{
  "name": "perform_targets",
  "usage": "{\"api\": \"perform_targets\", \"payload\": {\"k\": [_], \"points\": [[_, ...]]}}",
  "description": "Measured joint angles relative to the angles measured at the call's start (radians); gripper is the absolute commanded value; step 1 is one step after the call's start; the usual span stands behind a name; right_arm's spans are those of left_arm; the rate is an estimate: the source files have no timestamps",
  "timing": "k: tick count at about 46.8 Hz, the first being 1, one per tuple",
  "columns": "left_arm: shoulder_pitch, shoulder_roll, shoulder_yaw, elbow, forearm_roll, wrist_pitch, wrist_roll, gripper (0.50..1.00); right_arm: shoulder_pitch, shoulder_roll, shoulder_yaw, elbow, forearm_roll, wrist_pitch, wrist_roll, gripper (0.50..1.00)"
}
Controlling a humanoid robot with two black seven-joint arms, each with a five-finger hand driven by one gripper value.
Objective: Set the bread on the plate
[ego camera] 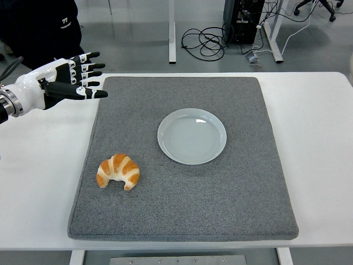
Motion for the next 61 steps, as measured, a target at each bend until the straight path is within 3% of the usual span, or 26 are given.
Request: {"api": "perform_targets", "payload": {"k": [6,12,21,30,42,50,61], "points": [[-0.105,0.032,0.109,-0.037,0.099,0.001,0.0,0.957,0.0,0.0,0.001,0.005,0.0,0.0,0.0,1.0],[-0.137,0.065,0.147,-0.073,0.243,0.0,0.002,0.957,0.0,0.0,0.001,0.006,0.0,0.0,0.0,1.0],[-0.138,0.12,0.15,-0.147,0.445,-0.031,0.003,0.958,0.001,0.0,0.0,0.006,0.0,0.0,0.0,1.0],[-0.128,0.133,0.152,-0.165,0.575,-0.065,0.004,0.957,0.001,0.0,-0.001,0.006,0.0,0.0,0.0,1.0],[-0.052,0.132,0.189,-0.166,0.809,-0.051,-0.015,0.957,0.002,0.0,-0.002,0.006,0.0,0.0,0.001,1.0],[0.065,0.079,0.183,-0.16,0.96,0.074,-0.056,0.957,0.002,0.0,-0.002,0.005,0.0,0.0,0.0,1.0],[0.167,-0.037,0.183,-0.093,0.999,0.234,-0.11,0.957,0.002,0.0,-0.002,0.003,0.0,0.0,0.0,1.0]]}}
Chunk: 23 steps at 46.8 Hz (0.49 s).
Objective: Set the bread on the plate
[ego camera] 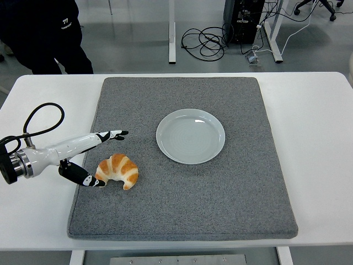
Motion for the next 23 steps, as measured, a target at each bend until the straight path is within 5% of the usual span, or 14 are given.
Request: {"api": "perform_targets", "payload": {"k": [23], "points": [[0.103,-0.109,0.001,0.132,0.0,0.089,-0.093,0.936,0.0,0.0,0.0,-0.003,0.0,0.0,0.0,1.0]]}}
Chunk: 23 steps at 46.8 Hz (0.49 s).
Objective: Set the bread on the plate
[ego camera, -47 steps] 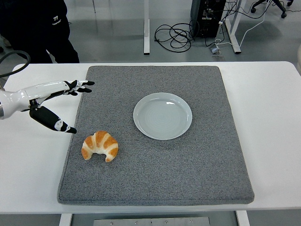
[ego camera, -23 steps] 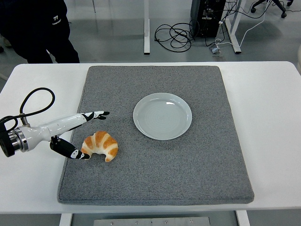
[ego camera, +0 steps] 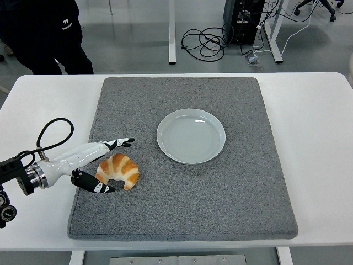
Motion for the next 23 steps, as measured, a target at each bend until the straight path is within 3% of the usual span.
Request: {"api": "perform_targets", "payload": {"k": [23], "points": [[0.052,-0.075,-0.002,0.124,-0.009,0.043,-0.084,0.902,0.0,0.0,0.0,0.0,0.0,0.0,0.0,1.0]]}}
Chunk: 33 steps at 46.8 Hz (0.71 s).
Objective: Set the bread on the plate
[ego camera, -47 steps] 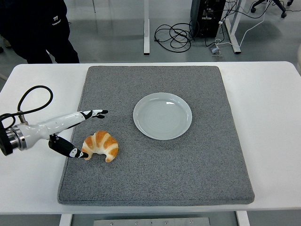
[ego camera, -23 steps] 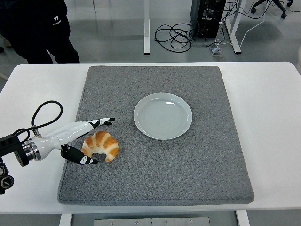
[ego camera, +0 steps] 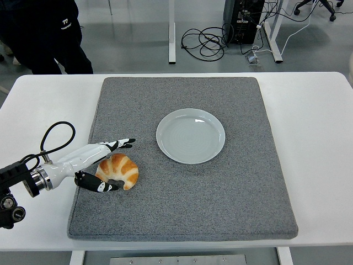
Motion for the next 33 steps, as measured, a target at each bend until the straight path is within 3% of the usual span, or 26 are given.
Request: {"api": "perform_targets", "payload": {"k": [7,17,20,33], "points": [[0.003,-0.008,-0.001,0.004,-0.003,0.006,-0.002,0.843,0.0,0.0,0.0,0.0,0.0,0.0,0.0,1.0],[0.003,-0.007,0.003,0.005,-0.003,0.006,-0.003,0.642,0.0,0.0,0.0,-0.001,0.0,0.0,0.0,1.0],[0.0,-0.007,0.003,0.005,-0.002,0.005,-0.003,0.602,0.0,0.0,0.0,-0.001,0.0,0.0,0.0,1.0],[-0.022,0.008,-0.016,0.004,-0.006,0.005,0.001,0.554,0.0,0.0,0.0,0.0,0.0,-0.001,0.0,1.0]]}}
